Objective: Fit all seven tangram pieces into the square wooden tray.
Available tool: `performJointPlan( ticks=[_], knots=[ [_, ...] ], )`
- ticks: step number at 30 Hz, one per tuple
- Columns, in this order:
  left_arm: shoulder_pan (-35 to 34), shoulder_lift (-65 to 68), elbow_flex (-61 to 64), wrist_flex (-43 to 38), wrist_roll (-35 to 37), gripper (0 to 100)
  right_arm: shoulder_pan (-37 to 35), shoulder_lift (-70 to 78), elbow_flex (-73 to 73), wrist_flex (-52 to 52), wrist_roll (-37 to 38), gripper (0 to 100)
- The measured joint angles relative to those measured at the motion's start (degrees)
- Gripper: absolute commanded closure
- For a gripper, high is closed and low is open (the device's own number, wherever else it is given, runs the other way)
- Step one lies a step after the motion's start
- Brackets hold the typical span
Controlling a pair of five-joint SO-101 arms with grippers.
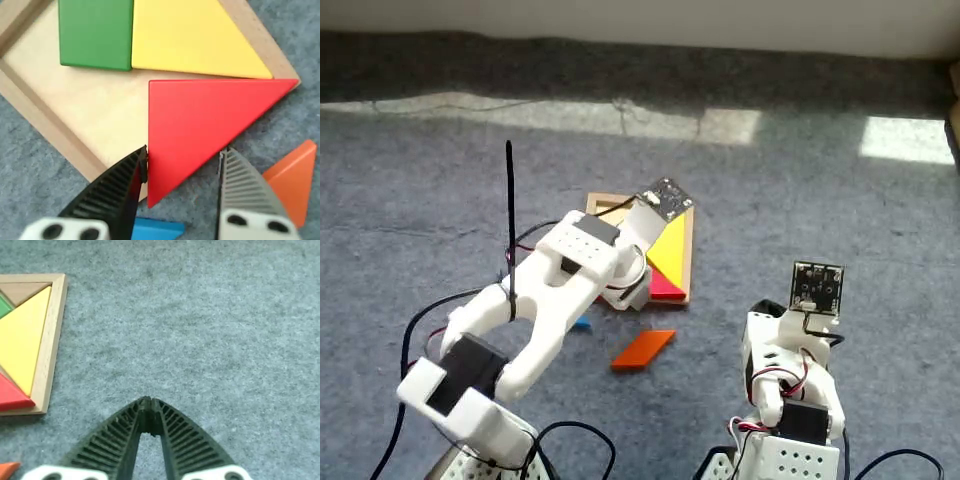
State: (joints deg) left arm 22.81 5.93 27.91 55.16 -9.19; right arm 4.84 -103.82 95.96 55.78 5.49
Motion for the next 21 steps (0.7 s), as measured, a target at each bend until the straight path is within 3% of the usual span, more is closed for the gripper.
performJointPlan(
  ticks=[9,21],
  knots=[
    [-2.5,3.9,-5.0,1.5,0.0,77,0.0,0.0,0.0,0.0,0.0,99.1],
    [-3.3,-1.5,-5.1,4.1,0.0,77,0.0,0.0,0.0,0.0,0.0,99.1]
  ],
)
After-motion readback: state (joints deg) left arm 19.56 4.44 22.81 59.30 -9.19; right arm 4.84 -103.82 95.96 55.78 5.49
